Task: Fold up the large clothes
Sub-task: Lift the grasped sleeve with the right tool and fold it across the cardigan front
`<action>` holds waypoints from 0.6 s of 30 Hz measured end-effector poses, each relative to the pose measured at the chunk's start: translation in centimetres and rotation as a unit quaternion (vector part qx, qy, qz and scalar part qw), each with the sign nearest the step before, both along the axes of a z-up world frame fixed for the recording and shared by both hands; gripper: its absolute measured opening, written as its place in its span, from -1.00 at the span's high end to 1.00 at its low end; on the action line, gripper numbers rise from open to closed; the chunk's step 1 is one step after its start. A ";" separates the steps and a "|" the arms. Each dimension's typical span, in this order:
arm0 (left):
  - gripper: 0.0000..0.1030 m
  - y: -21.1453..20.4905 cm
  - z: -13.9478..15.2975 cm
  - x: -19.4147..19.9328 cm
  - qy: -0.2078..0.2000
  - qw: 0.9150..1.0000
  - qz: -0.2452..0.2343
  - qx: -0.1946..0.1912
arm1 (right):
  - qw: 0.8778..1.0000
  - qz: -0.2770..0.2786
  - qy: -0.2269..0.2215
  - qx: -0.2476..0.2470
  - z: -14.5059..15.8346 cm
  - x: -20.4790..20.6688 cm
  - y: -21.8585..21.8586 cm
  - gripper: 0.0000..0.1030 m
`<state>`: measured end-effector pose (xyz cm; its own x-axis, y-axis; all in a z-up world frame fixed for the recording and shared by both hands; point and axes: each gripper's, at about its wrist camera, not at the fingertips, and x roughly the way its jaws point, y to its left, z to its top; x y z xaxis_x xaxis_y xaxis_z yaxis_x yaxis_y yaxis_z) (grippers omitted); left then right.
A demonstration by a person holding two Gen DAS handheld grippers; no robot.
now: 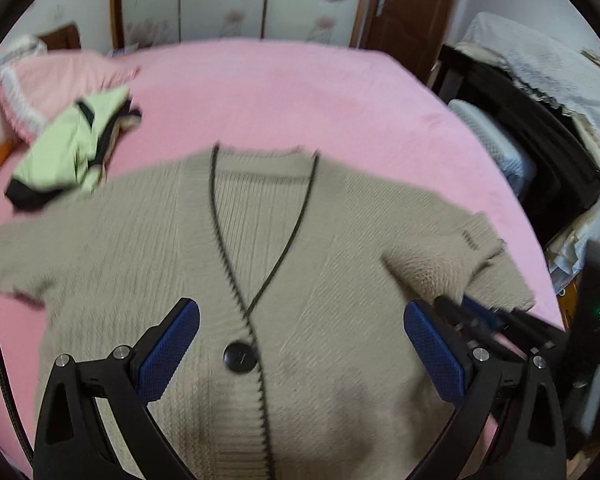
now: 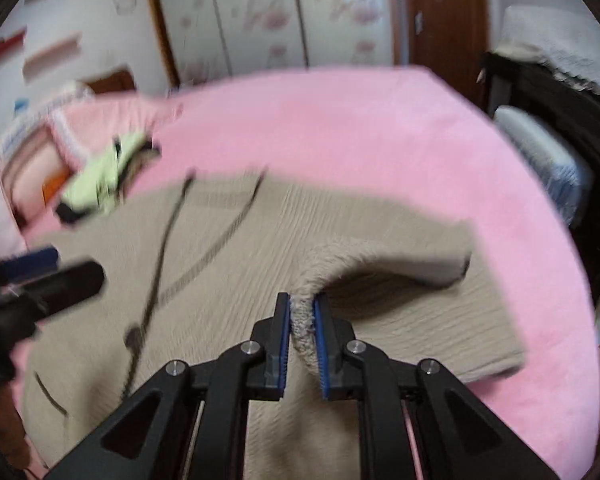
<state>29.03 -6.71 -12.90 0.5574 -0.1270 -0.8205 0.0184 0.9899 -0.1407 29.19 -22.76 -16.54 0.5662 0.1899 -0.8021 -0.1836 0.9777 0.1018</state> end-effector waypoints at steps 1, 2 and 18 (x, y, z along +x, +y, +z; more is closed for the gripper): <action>-0.97 0.3 -0.9 -0.1 0.009 1.000 0.002 -0.004 | 1.000 -0.002 0.010 0.002 -0.8 -0.3 0.4 0.69; -0.97 0.5 -1.7 -0.1 0.018 1.000 0.001 -0.009 | 1.000 -0.004 0.024 0.005 -1.8 -0.5 0.7 0.65; -0.97 -7.2 -2.8 -0.3 0.003 0.995 -0.101 -0.004 | 0.988 -0.098 0.014 0.115 -0.4 -8.2 -5.3 0.28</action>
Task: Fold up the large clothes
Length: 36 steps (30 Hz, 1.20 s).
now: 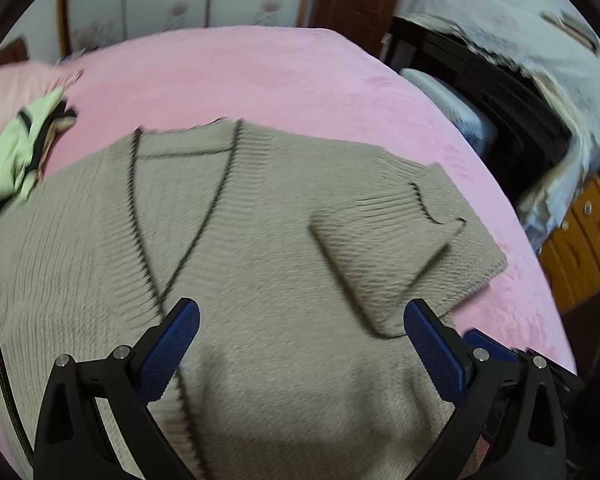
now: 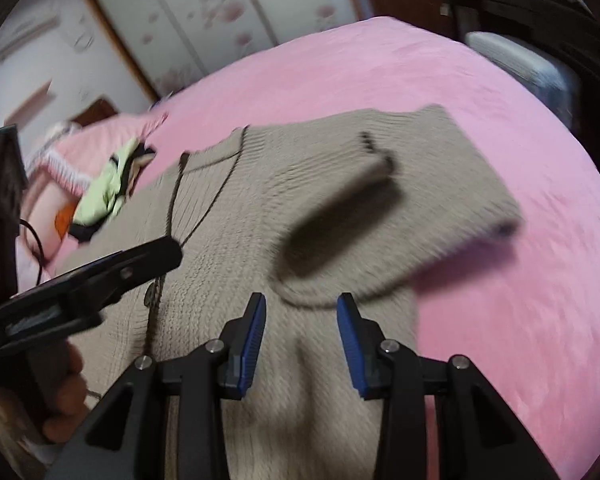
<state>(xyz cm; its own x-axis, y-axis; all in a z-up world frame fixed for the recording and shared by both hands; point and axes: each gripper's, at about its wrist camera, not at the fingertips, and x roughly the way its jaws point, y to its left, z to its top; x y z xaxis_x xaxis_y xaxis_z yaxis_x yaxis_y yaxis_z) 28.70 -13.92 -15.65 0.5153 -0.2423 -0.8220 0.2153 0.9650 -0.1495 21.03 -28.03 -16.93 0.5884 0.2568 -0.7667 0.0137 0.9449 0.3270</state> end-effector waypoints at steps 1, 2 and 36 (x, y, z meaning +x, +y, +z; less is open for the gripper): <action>-0.97 -1.3 0.2 0.1 -0.007 1.000 -0.011 0.013 | 1.000 -0.015 0.001 -0.004 -0.1 -0.6 -0.5 0.28; -0.97 -2.3 0.3 0.1 -0.012 0.999 -0.019 0.026 | 1.000 -0.025 0.003 -0.006 -0.2 -1.0 -0.9 0.28; 0.91 -2.8 15.5 10.7 -0.131 0.988 0.005 0.078 | 0.994 -0.098 0.050 0.003 -3.8 7.6 -5.5 0.28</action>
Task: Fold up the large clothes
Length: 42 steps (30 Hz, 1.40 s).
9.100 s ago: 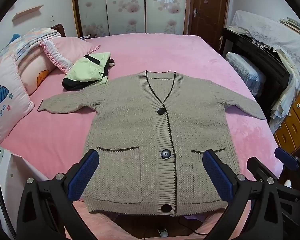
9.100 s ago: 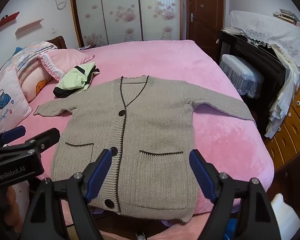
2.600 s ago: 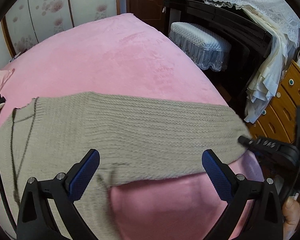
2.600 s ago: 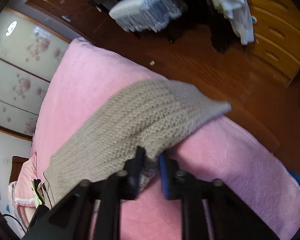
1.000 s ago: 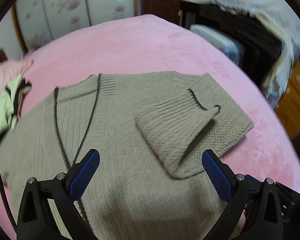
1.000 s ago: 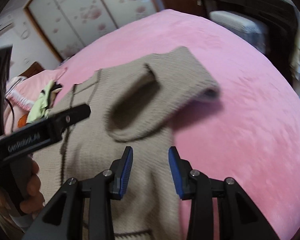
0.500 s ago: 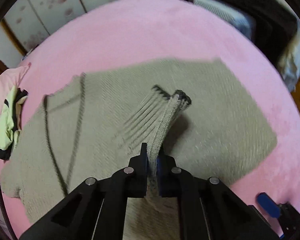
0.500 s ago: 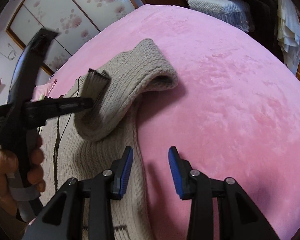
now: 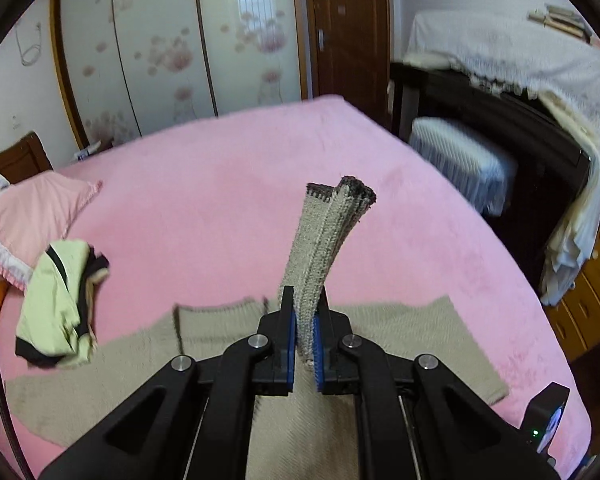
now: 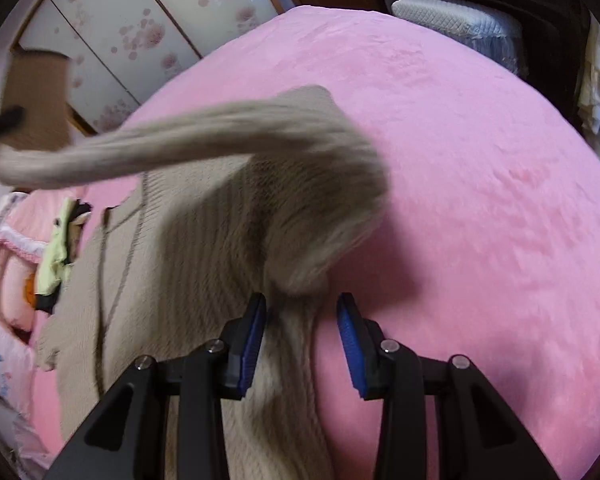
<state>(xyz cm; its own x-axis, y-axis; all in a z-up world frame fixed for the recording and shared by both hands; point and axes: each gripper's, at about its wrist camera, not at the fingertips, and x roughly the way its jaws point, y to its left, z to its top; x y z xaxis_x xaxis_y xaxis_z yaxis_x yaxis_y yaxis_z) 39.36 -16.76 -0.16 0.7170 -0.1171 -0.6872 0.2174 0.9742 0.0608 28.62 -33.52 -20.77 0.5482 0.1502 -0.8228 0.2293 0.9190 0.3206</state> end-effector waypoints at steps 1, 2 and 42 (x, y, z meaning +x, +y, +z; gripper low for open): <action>0.91 0.8 0.7 0.2 -0.013 1.000 0.004 0.004 | 1.000 -0.001 0.001 -0.006 0.0 0.3 0.2 0.28; 0.91 1.6 1.2 0.3 -0.019 1.000 0.008 0.005 | 1.000 0.000 -0.003 -0.010 0.2 0.6 0.3 0.28; 0.52 27.6 -18.1 -4.6 0.105 0.970 0.179 -0.123 | 0.987 0.031 -0.058 -0.149 5.5 -5.3 5.7 0.45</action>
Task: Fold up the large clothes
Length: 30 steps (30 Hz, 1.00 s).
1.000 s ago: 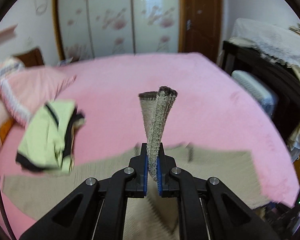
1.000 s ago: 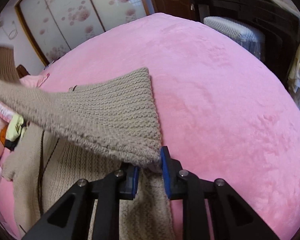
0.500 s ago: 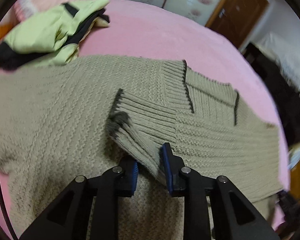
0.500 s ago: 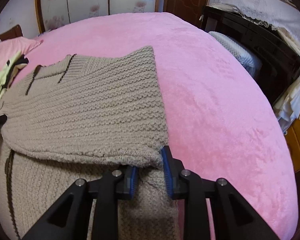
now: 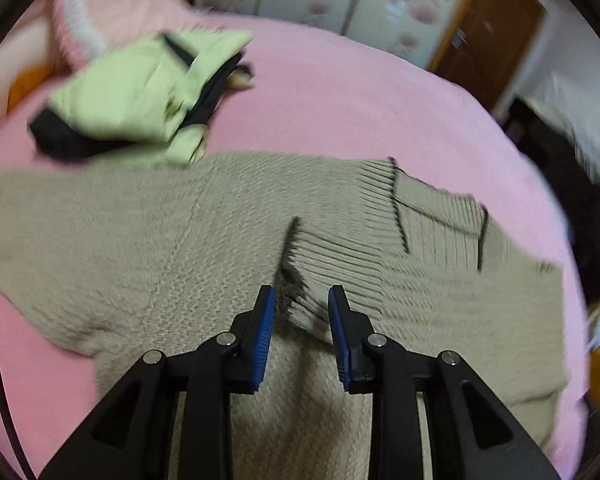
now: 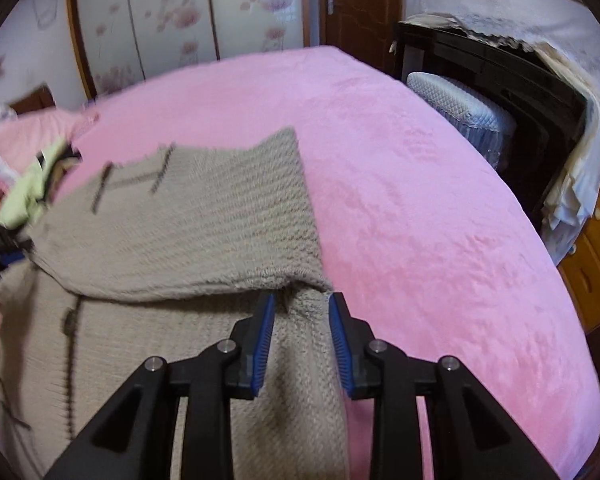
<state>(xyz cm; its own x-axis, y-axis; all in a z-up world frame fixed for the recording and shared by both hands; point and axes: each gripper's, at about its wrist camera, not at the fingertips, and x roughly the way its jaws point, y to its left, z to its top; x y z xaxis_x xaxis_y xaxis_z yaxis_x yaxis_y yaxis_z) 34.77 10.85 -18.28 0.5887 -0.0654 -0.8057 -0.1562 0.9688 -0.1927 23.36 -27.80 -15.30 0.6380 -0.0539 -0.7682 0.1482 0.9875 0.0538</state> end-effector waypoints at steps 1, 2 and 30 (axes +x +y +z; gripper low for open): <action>0.52 -1.2 0.8 -0.4 -0.016 1.000 -0.015 0.022 | 1.000 -0.005 -0.010 0.008 0.7 -0.2 -0.3 0.45; 0.52 -1.3 1.5 -0.8 -0.026 0.999 -0.023 0.027 | 1.000 -0.008 -0.018 0.014 1.3 -0.2 -0.4 0.45; -0.27 -1.3 -0.3 -0.6 0.024 0.999 -0.017 0.026 | 0.997 0.012 0.067 0.046 -2.4 3.9 2.7 0.95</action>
<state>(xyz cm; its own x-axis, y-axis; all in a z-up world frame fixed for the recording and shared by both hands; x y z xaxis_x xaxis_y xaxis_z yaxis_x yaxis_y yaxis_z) 34.14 9.58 -18.57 0.5470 -0.0415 -0.8361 -0.1312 0.9822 -0.1346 27.22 -25.07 -17.72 0.5297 0.0343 -0.8475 0.1371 0.9826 0.1255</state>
